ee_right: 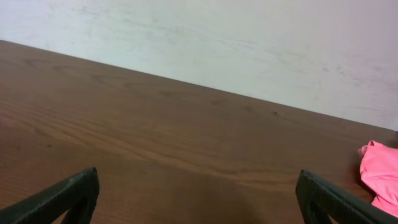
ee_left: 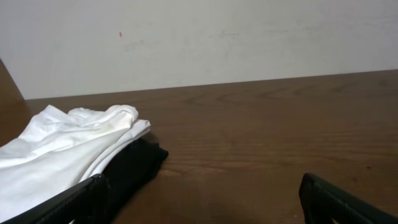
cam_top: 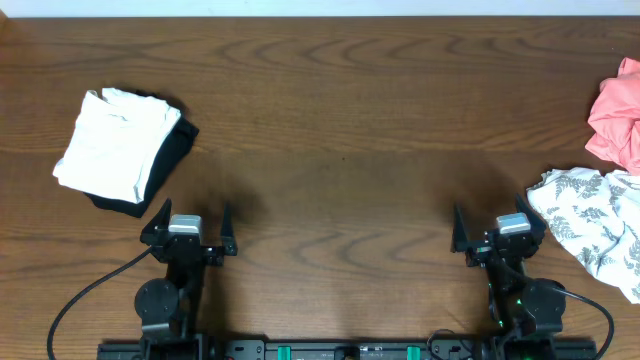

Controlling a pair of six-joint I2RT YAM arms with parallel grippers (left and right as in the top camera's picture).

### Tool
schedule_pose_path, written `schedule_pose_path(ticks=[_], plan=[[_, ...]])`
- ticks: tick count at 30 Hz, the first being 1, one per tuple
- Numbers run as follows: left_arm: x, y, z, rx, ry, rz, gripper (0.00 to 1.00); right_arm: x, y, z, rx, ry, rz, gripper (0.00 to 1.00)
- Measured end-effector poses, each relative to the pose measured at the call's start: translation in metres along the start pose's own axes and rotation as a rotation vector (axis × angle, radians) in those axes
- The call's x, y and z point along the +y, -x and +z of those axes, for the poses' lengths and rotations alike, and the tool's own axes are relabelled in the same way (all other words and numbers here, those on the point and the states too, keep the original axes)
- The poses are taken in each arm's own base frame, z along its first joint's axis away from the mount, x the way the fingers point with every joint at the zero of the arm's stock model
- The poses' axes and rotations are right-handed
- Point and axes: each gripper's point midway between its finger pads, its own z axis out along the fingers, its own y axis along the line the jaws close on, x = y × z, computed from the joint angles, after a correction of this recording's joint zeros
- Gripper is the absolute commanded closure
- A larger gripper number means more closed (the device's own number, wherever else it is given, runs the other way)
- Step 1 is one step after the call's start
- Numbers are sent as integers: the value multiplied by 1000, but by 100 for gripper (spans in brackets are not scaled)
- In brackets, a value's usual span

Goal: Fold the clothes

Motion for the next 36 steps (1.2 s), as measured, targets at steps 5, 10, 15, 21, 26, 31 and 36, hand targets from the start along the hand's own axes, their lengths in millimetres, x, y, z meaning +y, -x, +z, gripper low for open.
schedule_pose_path(ticks=[5,10,15,21,26,31,36], plan=[[0,0,0,0,0,0,2,29,2,-1,-8,114,-9,1],[0,0,0,0,0,0,2,28,2,-1,-8,110,-9,1],[0,0,0,0,0,0,2,28,2,-1,-8,110,-9,1],[0,0,0,0,0,0,2,28,2,-1,-8,109,-9,1],[0,0,0,0,0,0,2,28,2,-1,-8,109,-9,1],[0,0,0,0,0,0,2,28,2,-1,-8,109,-9,1],[0,0,0,0,0,0,2,28,2,-1,-8,109,-9,1]])
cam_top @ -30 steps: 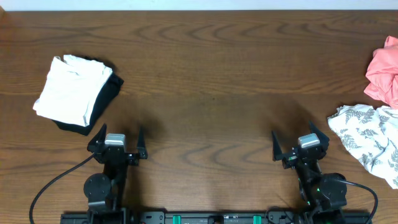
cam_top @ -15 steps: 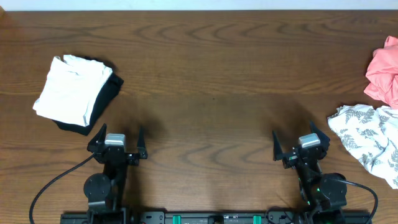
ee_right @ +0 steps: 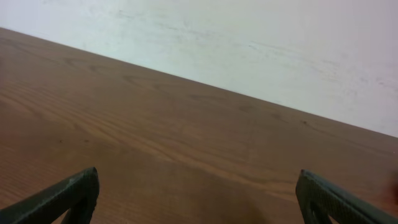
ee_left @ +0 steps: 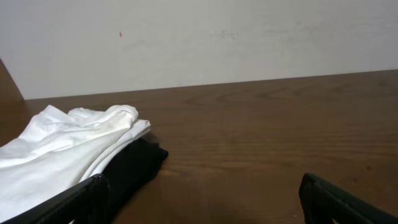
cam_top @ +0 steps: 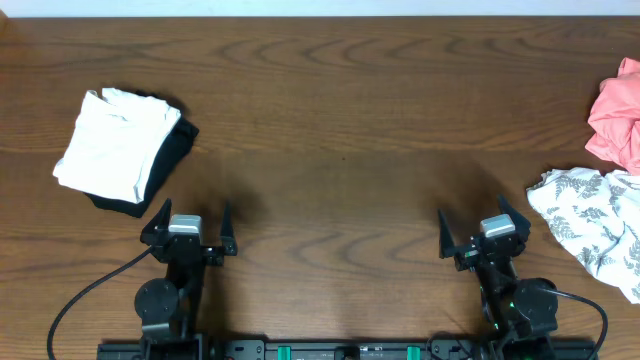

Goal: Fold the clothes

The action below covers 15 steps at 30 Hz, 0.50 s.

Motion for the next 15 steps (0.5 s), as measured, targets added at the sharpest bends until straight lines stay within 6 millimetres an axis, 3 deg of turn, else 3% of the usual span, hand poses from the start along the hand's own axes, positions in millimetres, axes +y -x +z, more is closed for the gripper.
schedule_pose_path(ticks=[15], plan=[[0,0,0,0,0,-14,2,-5,-1,0,5,-31,13,1]])
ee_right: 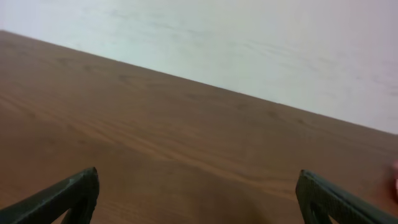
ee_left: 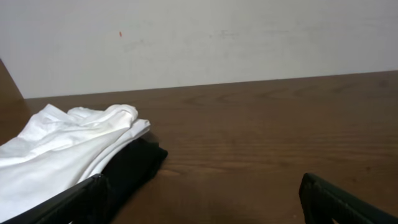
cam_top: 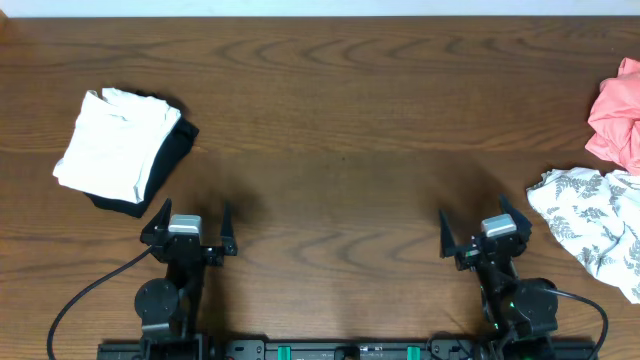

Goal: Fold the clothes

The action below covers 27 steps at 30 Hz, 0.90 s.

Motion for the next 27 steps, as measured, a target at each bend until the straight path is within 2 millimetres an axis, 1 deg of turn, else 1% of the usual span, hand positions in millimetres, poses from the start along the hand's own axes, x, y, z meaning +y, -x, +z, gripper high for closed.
schedule_pose_path(ticks=[6,9,11,15,17,20,22,25,27], plan=[[0,0,0,0,0,-65,2,-7,-1,0,5,-41,23,1],[0,1,-1,5,0,-93,2,-12,3,-1,7,-64,28,1],[0,-1,-1,18,0,-105,2,-15,9,-2,7,-79,31,1],[-1,-10,1,85,-4,-132,2,-21,26,-1,24,-102,32,1],[-1,-8,2,119,-3,-140,2,-23,34,2,52,-103,32,1],[0,2,4,176,-3,-151,2,-25,42,11,125,-99,29,1],[1,10,5,231,-2,-158,2,-25,44,18,192,-91,27,1],[1,18,8,337,-1,-174,2,-26,44,31,329,-78,23,1],[1,19,8,443,1,-197,2,-26,41,39,451,-65,20,1]])
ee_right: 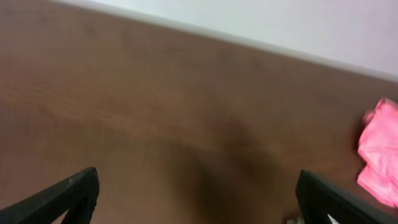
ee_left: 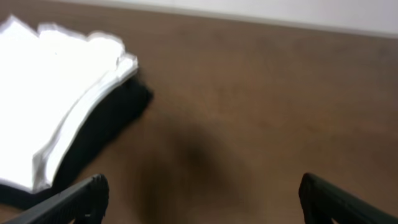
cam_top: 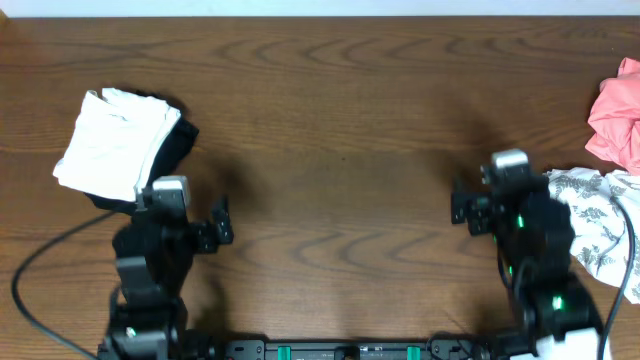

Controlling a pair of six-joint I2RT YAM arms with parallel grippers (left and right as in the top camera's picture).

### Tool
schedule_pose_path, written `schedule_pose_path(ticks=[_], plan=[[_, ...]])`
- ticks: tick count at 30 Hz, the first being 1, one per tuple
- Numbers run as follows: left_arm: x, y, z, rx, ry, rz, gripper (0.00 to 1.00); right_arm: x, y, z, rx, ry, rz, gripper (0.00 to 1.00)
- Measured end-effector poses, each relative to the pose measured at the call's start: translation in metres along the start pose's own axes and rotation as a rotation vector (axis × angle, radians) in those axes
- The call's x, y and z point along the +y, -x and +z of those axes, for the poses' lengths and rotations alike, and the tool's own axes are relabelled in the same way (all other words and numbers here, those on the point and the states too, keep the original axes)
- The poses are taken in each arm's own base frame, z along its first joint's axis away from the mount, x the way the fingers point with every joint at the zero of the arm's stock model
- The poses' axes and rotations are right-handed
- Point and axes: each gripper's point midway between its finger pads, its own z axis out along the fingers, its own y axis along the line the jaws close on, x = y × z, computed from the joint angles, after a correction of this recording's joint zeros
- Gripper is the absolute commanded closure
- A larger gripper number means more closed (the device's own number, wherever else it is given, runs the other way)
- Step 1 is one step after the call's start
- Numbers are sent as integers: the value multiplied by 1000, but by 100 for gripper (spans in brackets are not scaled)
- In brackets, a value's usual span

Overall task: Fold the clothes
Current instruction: 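Move the right gripper over the pink shirt at the right edge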

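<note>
A folded white garment (cam_top: 112, 145) lies on a folded black one (cam_top: 182, 140) at the far left; the left wrist view shows the white one (ee_left: 56, 87) over the black one (ee_left: 109, 124). At the right edge lie a crumpled pink garment (cam_top: 615, 112) and a white leaf-print garment (cam_top: 600, 225). The pink garment (ee_right: 380, 152) also shows in the right wrist view. My left gripper (cam_top: 180, 205) hangs open just right of the stack, and my right gripper (cam_top: 503, 192) is open just left of the print garment. Neither holds anything.
The brown wooden table (cam_top: 340, 120) runs between the two piles. Both arm bases sit at the front edge, with a black cable (cam_top: 40, 275) looping at the left. A pale wall (ee_right: 280, 25) lies beyond the far edge.
Both arms have lifted off their rest pose at the front edge and stand further onto the table. Both wrist views now look down at the wood and are blurred. The clothes have not moved.
Both grippers first rested open at the front edge, the right one turned enough to see the pink garment. By 1.4 s ago the right had swung slightly left and stayed so. Now both arms are raised and forward, still open and holding nothing.
</note>
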Motion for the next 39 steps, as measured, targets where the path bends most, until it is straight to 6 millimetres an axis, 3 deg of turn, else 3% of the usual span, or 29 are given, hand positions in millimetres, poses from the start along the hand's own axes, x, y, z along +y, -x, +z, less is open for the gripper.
schedule_pose_path(ticks=[6,10,11,13,15,18,22,26,31,35,39], plan=[[-5,4,-8,252,7,-90,2,1,7,20,244,24,-4,1],[-16,17,-15,303,-37,-119,2,1,14,33,303,30,-4,1],[-18,21,-16,296,-49,-120,2,-1,15,36,305,22,-4,3],[-21,26,-17,285,-62,-120,2,-10,15,41,308,-15,3,20],[-23,26,-17,288,-72,-122,2,-31,13,45,317,-94,34,33],[-23,24,-17,295,-75,-127,1,-82,9,45,340,-243,128,29],[-24,26,-16,292,-79,-127,1,-171,13,34,326,-470,290,41],[-24,28,-15,284,-80,-125,1,-242,0,25,308,-643,419,37],[-24,28,-15,283,-80,-125,1,-291,-49,45,380,-727,505,36],[-24,28,-15,282,-80,-125,1,-312,-87,67,431,-750,539,38],[-24,28,-15,282,-80,-125,1,-330,-110,83,431,-774,558,44]])
